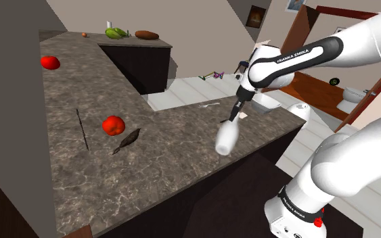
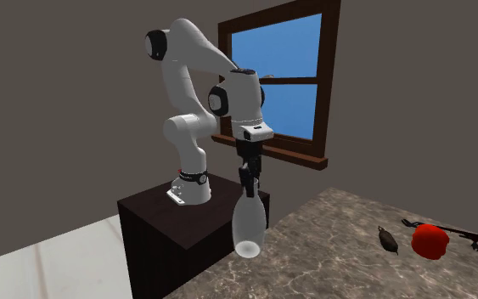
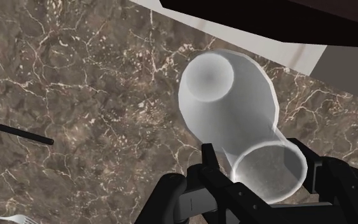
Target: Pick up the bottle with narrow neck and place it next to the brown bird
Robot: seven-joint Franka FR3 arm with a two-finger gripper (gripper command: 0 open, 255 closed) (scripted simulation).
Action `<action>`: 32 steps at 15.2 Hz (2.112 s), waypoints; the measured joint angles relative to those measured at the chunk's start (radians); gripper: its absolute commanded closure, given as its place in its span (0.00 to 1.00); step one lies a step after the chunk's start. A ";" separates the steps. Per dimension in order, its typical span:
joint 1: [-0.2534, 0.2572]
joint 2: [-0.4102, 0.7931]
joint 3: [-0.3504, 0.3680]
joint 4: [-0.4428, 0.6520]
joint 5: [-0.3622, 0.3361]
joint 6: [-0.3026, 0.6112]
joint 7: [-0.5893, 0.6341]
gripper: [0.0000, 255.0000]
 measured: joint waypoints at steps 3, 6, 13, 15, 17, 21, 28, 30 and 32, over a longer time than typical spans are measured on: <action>-0.002 -0.024 0.008 0.022 -0.004 -0.045 0.009 1.00; -0.004 -0.051 0.015 0.042 -0.008 -0.092 0.017 1.00; -0.008 -0.095 0.027 0.106 -0.013 -0.199 0.026 1.00; -0.010 -0.111 0.031 0.124 -0.014 -0.233 0.030 1.00; -0.010 -0.122 0.035 0.139 -0.015 -0.259 0.033 1.00; -0.010 -0.138 0.041 0.182 -0.015 -0.318 0.037 1.00; -0.008 -0.154 0.051 0.265 -0.011 -0.417 0.043 1.00; -0.008 -0.162 0.054 0.287 -0.011 -0.446 0.045 1.00; -0.007 -0.159 0.056 0.316 -0.009 -0.472 0.045 1.00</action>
